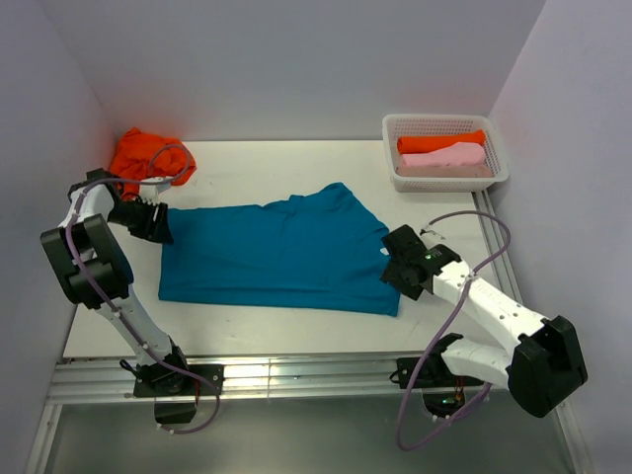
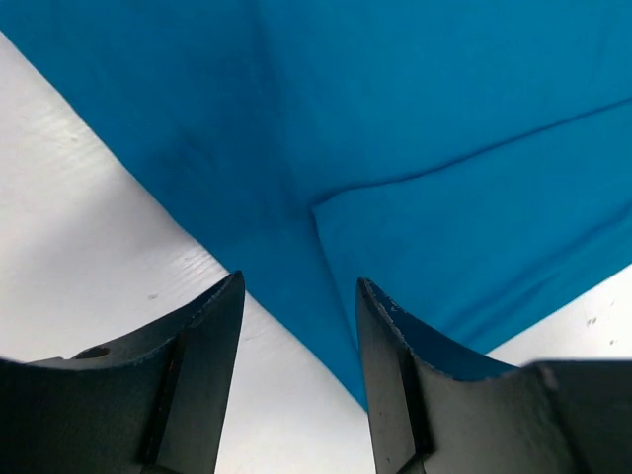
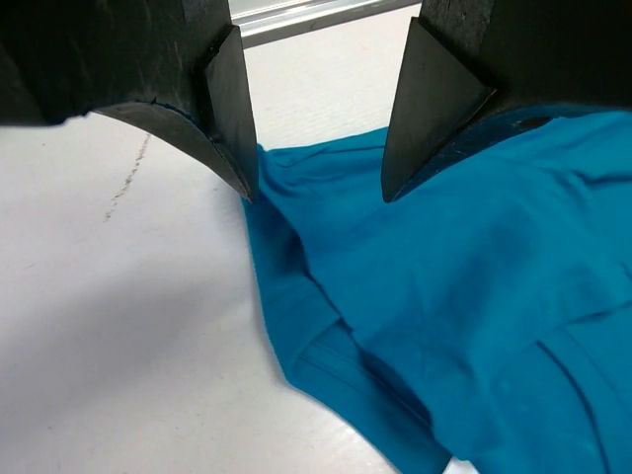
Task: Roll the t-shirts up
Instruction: Fold the tshirt
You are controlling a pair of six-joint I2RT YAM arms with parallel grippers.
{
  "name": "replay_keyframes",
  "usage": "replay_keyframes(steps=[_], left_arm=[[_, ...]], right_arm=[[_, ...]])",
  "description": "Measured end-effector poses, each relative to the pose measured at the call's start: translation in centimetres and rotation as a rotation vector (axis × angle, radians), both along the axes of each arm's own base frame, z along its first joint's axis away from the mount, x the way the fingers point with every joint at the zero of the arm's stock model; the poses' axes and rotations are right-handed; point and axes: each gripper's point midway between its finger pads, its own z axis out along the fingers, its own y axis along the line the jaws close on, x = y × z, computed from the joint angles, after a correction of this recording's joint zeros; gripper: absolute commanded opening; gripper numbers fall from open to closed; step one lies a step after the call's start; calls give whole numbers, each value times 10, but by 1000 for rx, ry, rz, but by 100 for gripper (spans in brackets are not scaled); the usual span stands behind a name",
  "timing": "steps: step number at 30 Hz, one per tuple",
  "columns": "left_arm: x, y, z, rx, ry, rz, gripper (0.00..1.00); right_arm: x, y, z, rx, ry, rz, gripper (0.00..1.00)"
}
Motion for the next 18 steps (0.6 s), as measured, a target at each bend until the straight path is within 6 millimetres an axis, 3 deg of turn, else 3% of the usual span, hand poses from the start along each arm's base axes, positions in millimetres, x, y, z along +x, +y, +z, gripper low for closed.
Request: replay_keyframes(steps=[8, 18], left_arm=[[-17, -12, -36, -24, 35, 6, 53], [-5, -18, -37, -13, -14, -23, 52]], right_arm=[[1, 3, 12, 24, 1, -35, 59], [-4, 5, 16, 35, 22, -68, 58]])
